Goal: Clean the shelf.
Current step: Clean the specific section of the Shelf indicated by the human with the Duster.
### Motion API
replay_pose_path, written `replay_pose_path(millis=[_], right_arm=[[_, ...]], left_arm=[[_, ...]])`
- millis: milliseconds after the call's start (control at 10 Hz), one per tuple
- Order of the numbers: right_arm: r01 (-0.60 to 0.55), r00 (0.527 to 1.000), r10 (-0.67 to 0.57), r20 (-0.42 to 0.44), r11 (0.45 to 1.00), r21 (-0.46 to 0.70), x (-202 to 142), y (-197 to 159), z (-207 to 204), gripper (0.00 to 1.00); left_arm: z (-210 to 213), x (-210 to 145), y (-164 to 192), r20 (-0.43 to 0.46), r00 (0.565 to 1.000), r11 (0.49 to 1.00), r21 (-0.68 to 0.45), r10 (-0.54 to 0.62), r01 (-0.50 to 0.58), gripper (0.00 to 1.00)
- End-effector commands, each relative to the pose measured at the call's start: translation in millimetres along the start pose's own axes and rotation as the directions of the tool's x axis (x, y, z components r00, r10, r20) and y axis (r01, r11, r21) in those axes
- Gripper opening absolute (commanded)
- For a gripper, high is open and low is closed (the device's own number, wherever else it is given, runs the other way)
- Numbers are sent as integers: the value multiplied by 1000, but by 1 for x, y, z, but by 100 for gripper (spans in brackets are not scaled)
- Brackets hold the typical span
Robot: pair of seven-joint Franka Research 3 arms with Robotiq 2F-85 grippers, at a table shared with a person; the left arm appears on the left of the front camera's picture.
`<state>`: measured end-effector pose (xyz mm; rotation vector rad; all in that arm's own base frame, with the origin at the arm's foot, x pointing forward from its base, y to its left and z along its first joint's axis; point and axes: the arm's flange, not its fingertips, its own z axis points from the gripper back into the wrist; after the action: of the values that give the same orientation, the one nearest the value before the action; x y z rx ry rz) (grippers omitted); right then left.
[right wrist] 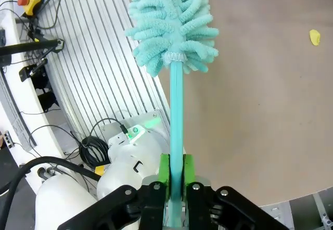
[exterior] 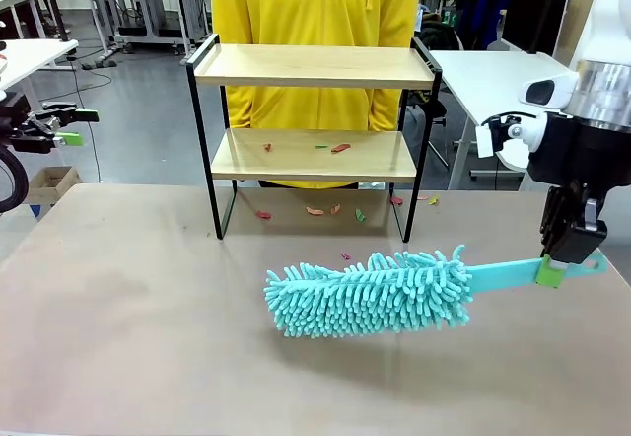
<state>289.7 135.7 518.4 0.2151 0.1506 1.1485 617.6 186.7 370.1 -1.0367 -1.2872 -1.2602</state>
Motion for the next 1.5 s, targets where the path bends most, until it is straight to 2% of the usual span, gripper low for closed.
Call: replay_pose_path(millis=[0, 1400], right_arm=[[10, 1000, -9, 12, 1000, -8, 3, 0, 2, 13], [10, 1000, -9, 12, 1000, -8, 3, 0, 2, 13]], left_arm=[[-1, 2, -1, 0, 1000, 1000, -2, -1, 1, 100], [-1, 2, -1, 0, 1000, 1000, -2, -1, 1, 100]])
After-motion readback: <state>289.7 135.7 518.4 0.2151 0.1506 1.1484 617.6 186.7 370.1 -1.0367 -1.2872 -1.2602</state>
